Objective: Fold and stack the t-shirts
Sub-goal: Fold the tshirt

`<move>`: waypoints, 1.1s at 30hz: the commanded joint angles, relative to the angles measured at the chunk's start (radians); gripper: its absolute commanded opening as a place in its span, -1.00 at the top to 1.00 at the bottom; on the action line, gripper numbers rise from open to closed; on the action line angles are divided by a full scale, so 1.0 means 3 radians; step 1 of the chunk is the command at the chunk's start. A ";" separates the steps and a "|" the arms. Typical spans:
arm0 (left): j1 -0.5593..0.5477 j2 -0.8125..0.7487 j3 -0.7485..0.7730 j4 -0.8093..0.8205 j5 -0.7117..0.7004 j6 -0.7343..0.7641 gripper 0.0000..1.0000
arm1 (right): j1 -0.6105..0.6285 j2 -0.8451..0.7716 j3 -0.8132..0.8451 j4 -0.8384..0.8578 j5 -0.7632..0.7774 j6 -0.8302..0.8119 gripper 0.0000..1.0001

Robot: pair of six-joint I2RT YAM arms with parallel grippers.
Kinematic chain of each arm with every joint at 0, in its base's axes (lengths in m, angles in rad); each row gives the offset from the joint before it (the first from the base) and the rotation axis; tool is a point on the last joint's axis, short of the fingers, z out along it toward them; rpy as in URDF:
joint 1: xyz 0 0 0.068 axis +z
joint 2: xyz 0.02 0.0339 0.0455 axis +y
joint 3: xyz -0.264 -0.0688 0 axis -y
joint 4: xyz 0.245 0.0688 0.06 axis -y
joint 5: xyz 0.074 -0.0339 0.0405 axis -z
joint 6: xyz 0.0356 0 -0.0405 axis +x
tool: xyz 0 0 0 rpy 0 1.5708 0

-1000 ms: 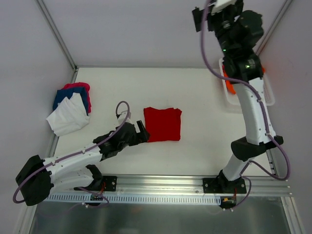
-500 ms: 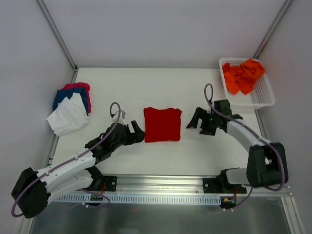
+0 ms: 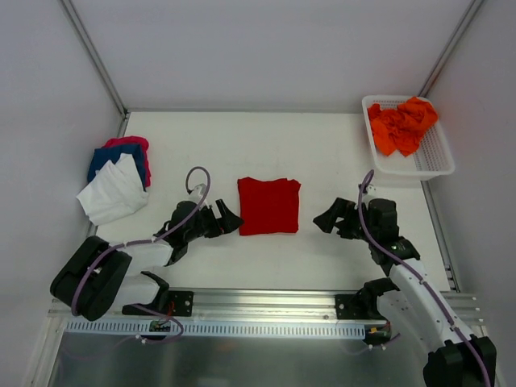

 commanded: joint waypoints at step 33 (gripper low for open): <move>0.0359 0.1492 0.0039 0.2393 0.1234 -0.0589 -0.71 | 0.0310 0.2364 -0.0708 0.3483 -0.0248 0.1127 -0.99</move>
